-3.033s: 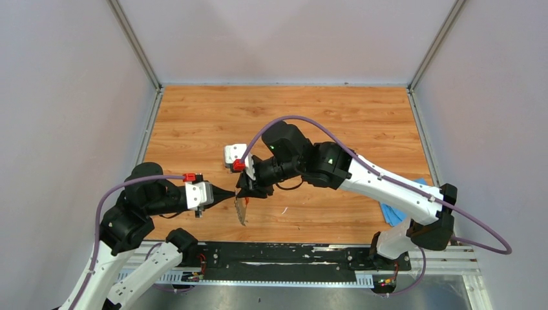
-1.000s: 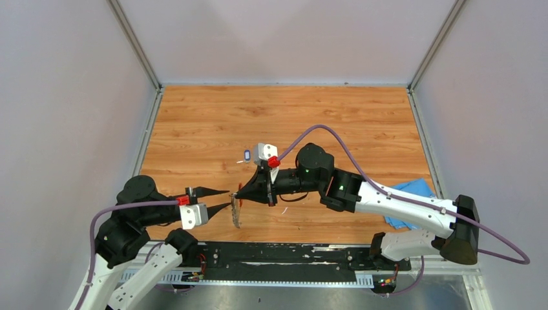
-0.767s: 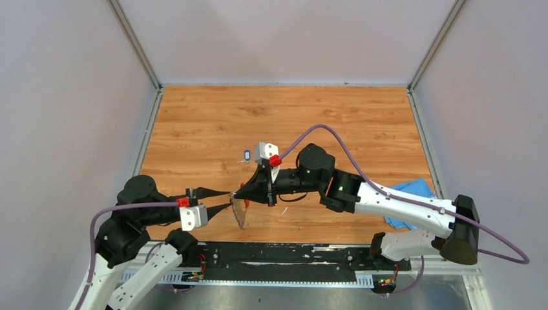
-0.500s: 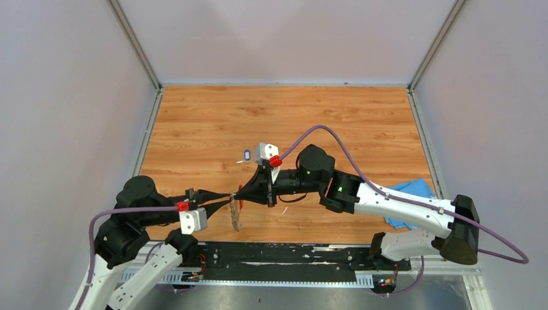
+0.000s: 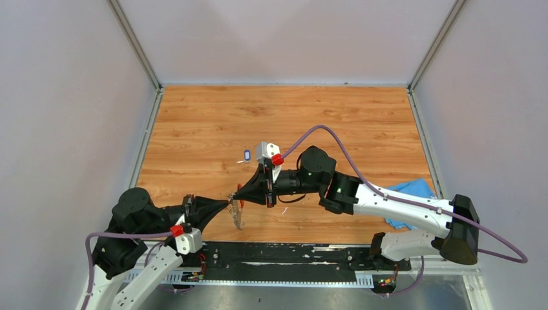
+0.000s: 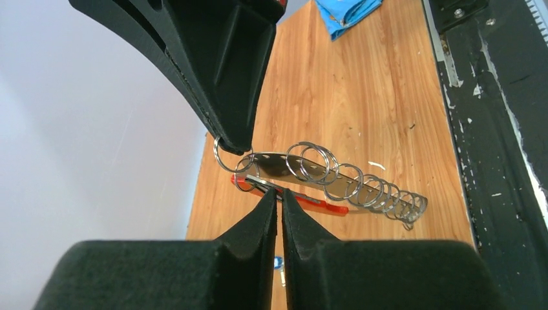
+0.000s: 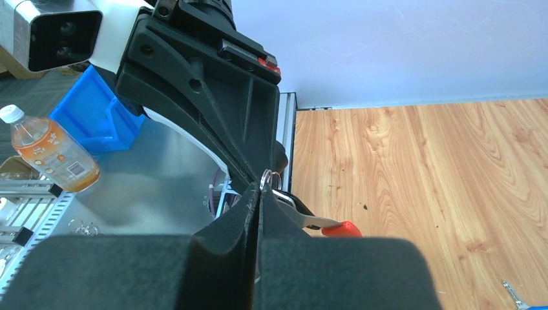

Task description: Put the keys on the keyring

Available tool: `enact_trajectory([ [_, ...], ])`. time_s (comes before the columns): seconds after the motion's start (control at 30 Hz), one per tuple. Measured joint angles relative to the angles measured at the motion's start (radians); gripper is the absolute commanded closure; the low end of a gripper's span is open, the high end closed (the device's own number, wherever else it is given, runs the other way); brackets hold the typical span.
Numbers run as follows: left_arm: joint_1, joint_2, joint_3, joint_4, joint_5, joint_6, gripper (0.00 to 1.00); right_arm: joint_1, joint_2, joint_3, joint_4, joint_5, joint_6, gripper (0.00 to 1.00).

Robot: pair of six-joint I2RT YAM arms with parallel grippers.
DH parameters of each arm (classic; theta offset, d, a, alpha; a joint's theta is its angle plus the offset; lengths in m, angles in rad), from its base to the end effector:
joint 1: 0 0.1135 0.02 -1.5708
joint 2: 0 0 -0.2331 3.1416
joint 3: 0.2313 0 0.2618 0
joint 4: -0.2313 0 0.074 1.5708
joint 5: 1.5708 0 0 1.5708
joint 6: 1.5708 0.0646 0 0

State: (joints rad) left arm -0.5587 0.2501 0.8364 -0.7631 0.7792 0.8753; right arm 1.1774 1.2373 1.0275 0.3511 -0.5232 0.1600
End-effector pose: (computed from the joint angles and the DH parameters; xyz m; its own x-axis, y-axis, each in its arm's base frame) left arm 0.0534 -0.0869 0.3411 0.6443 0.2414 -0.7257 0.7320 0.0800 0.6766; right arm 0.0983 0.3209 0.3577 -0.1044 0.1085 -0.9886 -0.9856 -0.1440 0.0883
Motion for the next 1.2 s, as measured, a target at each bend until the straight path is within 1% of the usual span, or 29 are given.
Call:
enact_trajectory([
  [0.1,0.0,-0.001,-0.003,0.0,0.004,0.025,0.9,0.0,0.002,-0.01,0.02,0.0,0.013,1.0],
  [0.17,0.0,-0.001,-0.003,0.0,0.0,0.031,0.88,0.0,0.002,-0.013,0.024,0.0,0.02,1.0],
  [0.2,0.0,-0.001,-0.002,0.0,-0.006,0.03,0.84,0.0,0.002,-0.013,0.024,0.0,0.02,1.0],
  [0.27,0.0,-0.002,0.007,-0.001,-0.033,0.01,0.69,0.0,0.002,-0.014,0.024,0.001,0.021,1.0],
  [0.37,0.0,-0.01,0.025,-0.001,-0.072,-0.039,0.61,0.0,0.002,-0.017,0.024,0.0,0.021,1.0],
  [0.47,0.0,-0.027,0.041,-0.001,-0.093,-0.122,0.61,0.0,0.002,-0.017,0.024,0.0,0.021,1.0],
  [0.63,0.0,-0.024,0.055,0.015,-0.104,-0.301,0.69,0.0,0.002,-0.017,0.024,-0.008,0.021,1.0],
  [0.73,0.0,-0.01,0.053,0.042,-0.119,-0.38,0.69,0.0,0.003,-0.017,0.024,-0.018,0.022,1.0],
  [0.93,0.0,-0.005,0.021,0.114,-0.133,-0.456,0.68,0.0,0.007,-0.017,0.024,-0.039,0.027,1.0],
  [1.1,0.0,-0.005,0.007,0.127,-0.107,-0.468,0.68,0.0,0.007,-0.017,0.024,-0.053,0.027,1.0],
  [1.2,0.0,-0.002,0.003,0.126,-0.082,-0.464,0.7,0.0,0.008,-0.017,0.024,-0.056,0.027,1.0],
])
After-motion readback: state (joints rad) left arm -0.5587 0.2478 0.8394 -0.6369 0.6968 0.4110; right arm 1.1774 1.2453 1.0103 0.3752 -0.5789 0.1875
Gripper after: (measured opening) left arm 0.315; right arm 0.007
